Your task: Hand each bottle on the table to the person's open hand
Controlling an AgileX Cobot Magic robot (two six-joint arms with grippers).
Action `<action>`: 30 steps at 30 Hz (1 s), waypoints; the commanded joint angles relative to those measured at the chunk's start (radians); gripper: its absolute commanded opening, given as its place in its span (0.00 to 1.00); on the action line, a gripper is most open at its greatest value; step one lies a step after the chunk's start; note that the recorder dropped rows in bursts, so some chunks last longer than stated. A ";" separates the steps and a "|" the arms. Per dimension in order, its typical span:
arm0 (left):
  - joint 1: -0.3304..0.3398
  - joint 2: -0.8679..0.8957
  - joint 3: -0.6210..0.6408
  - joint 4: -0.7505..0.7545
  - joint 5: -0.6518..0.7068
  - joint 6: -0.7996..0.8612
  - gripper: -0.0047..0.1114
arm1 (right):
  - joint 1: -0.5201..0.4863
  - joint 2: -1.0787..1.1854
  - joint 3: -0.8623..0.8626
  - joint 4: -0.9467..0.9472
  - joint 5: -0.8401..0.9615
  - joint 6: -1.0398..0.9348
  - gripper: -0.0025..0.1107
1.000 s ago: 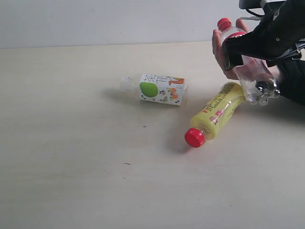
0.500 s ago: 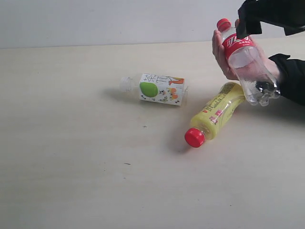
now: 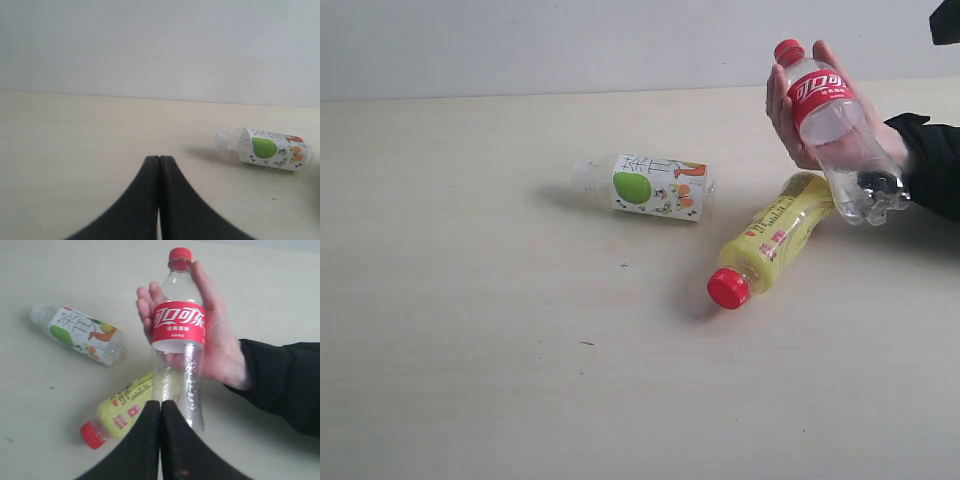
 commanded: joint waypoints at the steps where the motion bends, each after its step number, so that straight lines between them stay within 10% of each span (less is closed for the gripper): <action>1: -0.006 -0.006 0.001 -0.003 -0.002 0.001 0.04 | -0.006 -0.206 0.191 0.123 -0.086 -0.091 0.02; 15: -0.006 -0.006 0.001 -0.003 -0.002 0.001 0.04 | -0.006 -0.680 0.818 0.874 -0.466 -0.719 0.02; 30: -0.006 -0.006 0.001 -0.003 -0.002 0.001 0.04 | -0.006 -0.889 1.006 1.290 -0.513 -1.246 0.02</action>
